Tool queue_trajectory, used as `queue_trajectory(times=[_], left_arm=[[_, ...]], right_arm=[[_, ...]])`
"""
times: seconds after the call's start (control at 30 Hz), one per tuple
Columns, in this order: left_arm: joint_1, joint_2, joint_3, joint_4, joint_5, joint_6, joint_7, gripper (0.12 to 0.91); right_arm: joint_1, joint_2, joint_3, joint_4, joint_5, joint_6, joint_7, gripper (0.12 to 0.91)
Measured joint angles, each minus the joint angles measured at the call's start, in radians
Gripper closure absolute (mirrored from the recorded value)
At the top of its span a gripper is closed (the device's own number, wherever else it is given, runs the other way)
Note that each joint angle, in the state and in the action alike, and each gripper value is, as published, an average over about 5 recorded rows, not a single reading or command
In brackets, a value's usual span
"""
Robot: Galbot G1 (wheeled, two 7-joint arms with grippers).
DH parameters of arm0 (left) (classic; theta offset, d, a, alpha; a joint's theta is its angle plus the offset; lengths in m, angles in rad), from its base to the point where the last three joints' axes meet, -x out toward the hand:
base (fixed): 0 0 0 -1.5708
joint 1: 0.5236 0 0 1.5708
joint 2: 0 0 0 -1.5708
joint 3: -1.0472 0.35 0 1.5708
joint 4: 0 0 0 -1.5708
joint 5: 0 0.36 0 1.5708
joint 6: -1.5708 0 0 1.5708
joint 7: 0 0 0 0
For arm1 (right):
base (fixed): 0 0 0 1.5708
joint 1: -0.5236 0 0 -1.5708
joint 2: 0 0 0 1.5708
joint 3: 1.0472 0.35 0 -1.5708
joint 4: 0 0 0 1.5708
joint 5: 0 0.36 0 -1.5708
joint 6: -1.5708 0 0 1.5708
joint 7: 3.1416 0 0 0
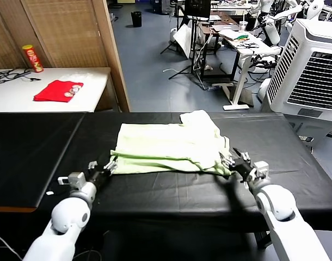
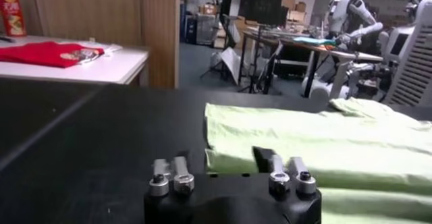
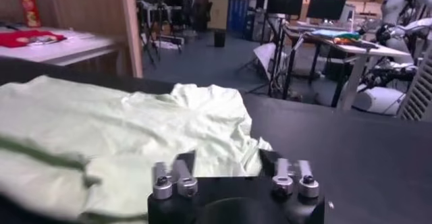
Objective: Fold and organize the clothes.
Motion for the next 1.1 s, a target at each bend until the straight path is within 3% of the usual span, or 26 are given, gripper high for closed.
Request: queue_trajectory(times=[0.2, 0.43, 0.57, 0.73, 0.83, 1.1], left_arm=[[0.052, -0.003, -0.009, -0.016, -0.003, 0.000, 0.016, 0.232], [0.062, -0.009, -0.012, 0.005, -0.009, 0.003, 0.029, 0.274], [0.058, -0.010, -0.012, 0.023, -0.029, 0.013, 0.047, 0.453], [0.058, -0.010, -0.012, 0.032, -0.040, 0.016, 0.055, 0.738], [0.058, -0.008, -0.010, 0.031, -0.035, 0.016, 0.054, 0.867], [0.081, 0.027, 0.001, 0.013, 0.132, -0.003, 0.056, 0.900]], right_arm=[[-0.042, 0.008, 0.003, 0.006, -0.010, 0.002, 0.000, 0.318], [-0.044, 0.017, -0.006, -0.015, -0.021, 0.002, -0.001, 0.531], [-0.040, 0.028, -0.011, -0.030, -0.021, 0.002, -0.001, 0.643], [-0.038, 0.031, -0.015, -0.033, -0.022, -0.001, 0.002, 0.863], [-0.034, 0.022, -0.012, -0.024, -0.005, -0.008, 0.011, 0.902], [-0.041, -0.026, 0.003, 0.012, 0.059, -0.043, 0.027, 0.903]])
